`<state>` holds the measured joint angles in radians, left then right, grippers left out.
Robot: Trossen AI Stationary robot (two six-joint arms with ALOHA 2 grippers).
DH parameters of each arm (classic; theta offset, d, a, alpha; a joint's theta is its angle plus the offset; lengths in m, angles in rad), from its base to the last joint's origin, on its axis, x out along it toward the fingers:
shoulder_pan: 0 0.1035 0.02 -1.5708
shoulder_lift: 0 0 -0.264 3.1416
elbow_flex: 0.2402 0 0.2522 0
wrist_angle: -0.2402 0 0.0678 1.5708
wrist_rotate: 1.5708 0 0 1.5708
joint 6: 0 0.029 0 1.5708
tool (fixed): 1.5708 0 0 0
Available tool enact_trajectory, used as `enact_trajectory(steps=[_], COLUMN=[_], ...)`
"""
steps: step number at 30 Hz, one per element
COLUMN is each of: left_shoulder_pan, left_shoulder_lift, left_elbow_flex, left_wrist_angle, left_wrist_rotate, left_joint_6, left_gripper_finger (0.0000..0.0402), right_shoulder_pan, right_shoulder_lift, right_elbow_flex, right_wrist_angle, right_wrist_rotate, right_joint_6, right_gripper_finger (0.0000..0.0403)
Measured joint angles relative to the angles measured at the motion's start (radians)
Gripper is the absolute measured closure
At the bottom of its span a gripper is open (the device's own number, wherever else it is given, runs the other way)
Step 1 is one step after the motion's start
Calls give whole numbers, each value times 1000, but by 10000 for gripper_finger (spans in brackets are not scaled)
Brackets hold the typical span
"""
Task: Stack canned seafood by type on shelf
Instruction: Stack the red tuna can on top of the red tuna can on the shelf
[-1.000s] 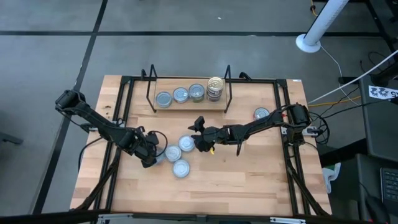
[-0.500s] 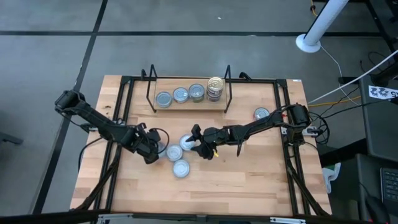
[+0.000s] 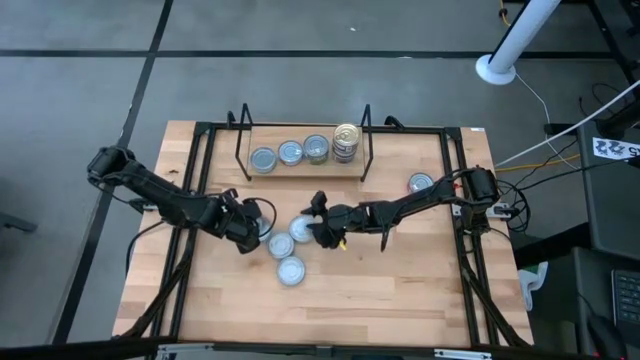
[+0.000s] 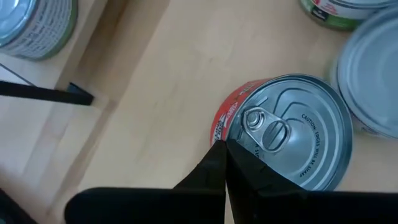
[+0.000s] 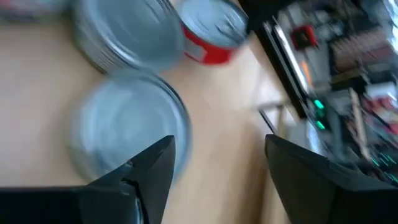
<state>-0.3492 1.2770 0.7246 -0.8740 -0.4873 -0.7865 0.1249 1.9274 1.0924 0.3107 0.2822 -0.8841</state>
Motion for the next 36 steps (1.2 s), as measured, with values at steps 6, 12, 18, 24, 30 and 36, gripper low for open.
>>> enact_trajectory(steps=[6,12,18,24,30,36], left_shoulder_pan=[56,124,188,238,252,252], left_shoulder_lift=[0,1,1,1,1,1], left_elbow_flex=[0,0,0,0,0,0], left_wrist_angle=[75,154,232,292,319,318], left_wrist_rotate=[-35,-43,-44,-44,-43,-42], left_joint_6=[87,194,301,375,404,412], left_gripper_finger=[401,401,401,401,401,401], right_shoulder_pan=[0,0,-1,-9,-58,-93], right_shoulder_lift=[0,0,-5,-5,-10,-10], right_elbow_flex=[0,0,0,0,1,1], right_wrist_angle=[0,0,-6,-8,-8,-8], right_wrist_rotate=[133,204,205,192,95,-55], right_joint_6=[0,2,25,116,374,651], right_gripper_finger=[153,153,153,153,153,153])
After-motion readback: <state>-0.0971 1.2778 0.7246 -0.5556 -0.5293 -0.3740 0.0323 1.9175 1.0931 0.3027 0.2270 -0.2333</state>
